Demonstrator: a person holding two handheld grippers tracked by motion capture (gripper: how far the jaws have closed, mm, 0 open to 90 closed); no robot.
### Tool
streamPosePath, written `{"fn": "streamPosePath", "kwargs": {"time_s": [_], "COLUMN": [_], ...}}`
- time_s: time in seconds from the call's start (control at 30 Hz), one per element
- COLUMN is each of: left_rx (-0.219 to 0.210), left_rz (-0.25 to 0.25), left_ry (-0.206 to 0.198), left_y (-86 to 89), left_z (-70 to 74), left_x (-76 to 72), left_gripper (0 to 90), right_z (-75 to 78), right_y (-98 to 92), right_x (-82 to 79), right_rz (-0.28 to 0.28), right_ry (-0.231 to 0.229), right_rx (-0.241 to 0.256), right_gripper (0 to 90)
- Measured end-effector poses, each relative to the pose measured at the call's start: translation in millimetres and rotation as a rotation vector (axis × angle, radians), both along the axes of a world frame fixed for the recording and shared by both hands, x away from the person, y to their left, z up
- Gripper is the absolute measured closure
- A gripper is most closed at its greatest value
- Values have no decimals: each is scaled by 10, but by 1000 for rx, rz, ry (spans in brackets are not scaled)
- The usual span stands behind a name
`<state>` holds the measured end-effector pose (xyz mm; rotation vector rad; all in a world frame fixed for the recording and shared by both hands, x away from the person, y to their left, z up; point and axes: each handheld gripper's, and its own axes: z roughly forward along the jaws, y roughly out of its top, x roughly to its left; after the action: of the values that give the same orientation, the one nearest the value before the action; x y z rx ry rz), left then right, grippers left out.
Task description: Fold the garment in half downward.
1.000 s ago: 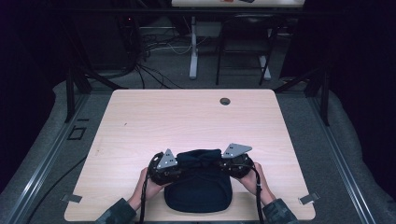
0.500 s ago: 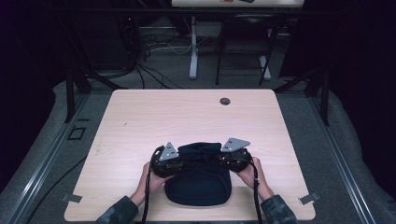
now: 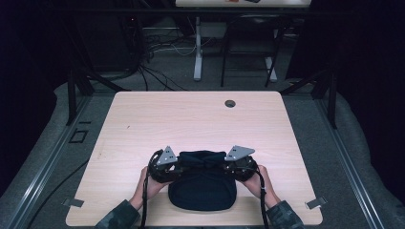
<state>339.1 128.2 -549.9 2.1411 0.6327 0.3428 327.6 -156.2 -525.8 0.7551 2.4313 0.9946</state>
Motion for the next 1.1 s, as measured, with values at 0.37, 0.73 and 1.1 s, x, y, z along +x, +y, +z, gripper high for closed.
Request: {"fn": "streamPosePath", "kwargs": {"time_s": [0.37, 0.73, 1.1], "left_rx": [4, 15, 32], "left_rz": [-3, -14, -18], "left_ry": [1, 21, 47], "left_y": [71, 108, 175], "left_z": [45, 64, 62], "left_x": [-43, -105, -182], "left_gripper": [541, 514, 458], "right_z": [12, 56, 46], "right_y": [-17, -35, -53], "right_x": [-71, -187, -277], "right_rz": [2, 9, 27], "right_ry": [14, 39, 52], "right_rx": [-1, -7, 2], "right_gripper": [619, 549, 567]}}
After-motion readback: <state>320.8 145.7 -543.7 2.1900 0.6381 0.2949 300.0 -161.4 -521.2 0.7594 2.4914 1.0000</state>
